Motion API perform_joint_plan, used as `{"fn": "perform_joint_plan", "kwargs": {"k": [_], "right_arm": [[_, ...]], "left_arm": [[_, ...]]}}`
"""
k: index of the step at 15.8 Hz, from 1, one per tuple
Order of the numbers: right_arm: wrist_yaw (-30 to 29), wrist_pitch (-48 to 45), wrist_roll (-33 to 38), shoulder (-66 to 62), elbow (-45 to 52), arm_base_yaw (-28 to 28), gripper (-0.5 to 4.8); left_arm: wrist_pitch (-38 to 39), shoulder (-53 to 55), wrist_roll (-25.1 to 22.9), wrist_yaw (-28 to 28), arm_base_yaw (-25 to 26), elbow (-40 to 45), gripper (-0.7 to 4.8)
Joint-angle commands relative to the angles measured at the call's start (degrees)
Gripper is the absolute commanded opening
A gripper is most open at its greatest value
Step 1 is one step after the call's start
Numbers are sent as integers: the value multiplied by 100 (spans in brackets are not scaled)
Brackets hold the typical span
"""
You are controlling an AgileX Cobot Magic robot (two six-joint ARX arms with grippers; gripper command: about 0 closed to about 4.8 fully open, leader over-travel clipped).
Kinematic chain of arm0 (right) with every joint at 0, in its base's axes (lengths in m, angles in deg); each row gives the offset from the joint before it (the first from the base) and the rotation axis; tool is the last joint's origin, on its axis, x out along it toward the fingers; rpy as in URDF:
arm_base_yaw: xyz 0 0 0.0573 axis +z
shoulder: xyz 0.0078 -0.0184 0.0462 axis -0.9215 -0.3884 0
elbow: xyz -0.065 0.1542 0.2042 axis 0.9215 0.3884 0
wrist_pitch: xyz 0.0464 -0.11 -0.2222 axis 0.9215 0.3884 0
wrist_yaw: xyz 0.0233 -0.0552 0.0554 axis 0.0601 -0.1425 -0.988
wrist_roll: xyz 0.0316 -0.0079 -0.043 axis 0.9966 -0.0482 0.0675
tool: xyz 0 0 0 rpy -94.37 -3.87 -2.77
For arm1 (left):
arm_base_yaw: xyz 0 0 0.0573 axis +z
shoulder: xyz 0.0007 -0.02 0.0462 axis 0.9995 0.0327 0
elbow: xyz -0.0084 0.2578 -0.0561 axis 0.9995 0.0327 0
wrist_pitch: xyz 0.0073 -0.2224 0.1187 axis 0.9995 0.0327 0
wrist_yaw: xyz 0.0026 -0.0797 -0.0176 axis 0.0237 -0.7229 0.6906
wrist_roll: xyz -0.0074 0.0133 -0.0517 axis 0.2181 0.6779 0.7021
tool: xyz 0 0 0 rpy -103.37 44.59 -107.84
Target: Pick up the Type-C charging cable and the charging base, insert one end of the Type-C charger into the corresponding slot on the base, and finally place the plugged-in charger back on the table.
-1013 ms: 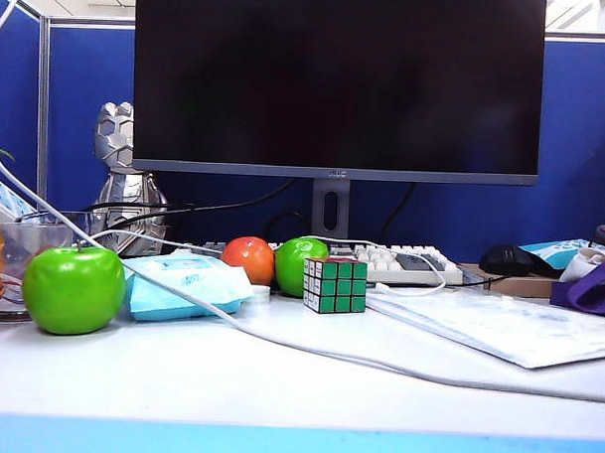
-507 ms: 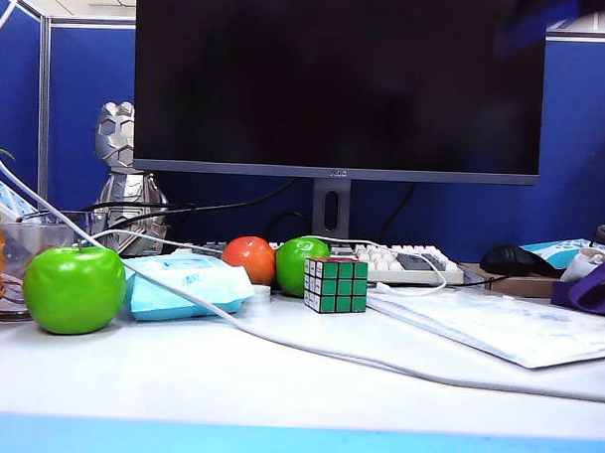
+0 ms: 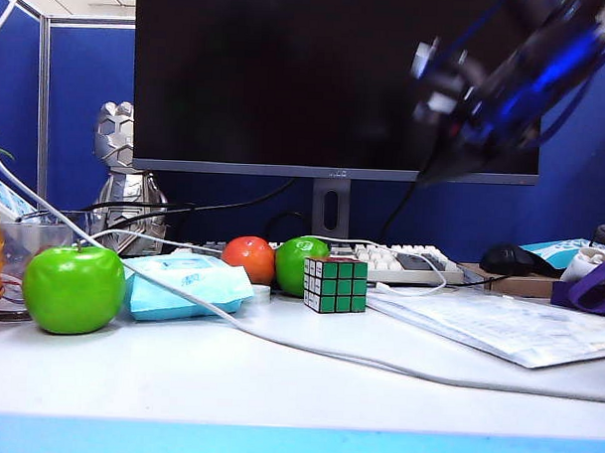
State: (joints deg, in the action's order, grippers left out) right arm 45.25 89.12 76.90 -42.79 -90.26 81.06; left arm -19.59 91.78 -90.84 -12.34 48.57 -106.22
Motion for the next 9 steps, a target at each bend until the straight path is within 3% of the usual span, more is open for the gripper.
{"fn": "perform_joint_plan", "kwargs": {"k": [1,2,3,9], "right_arm": [[284,-243,-168,-841,-619,22,64],[280,-240,-223,-1215,-857,22,187],[229,-238,-299,-1416,-977,22,223],[221,-457,-356,-2376,-1294,42,220]], "left_arm": [[-177,-35,11,101,-4,-26,-6],[-181,-35,11,186,-4,-26,-6],[-181,-35,11,201,-4,-24,-6],[-181,-33,7,205,-4,-24,-6]]}}
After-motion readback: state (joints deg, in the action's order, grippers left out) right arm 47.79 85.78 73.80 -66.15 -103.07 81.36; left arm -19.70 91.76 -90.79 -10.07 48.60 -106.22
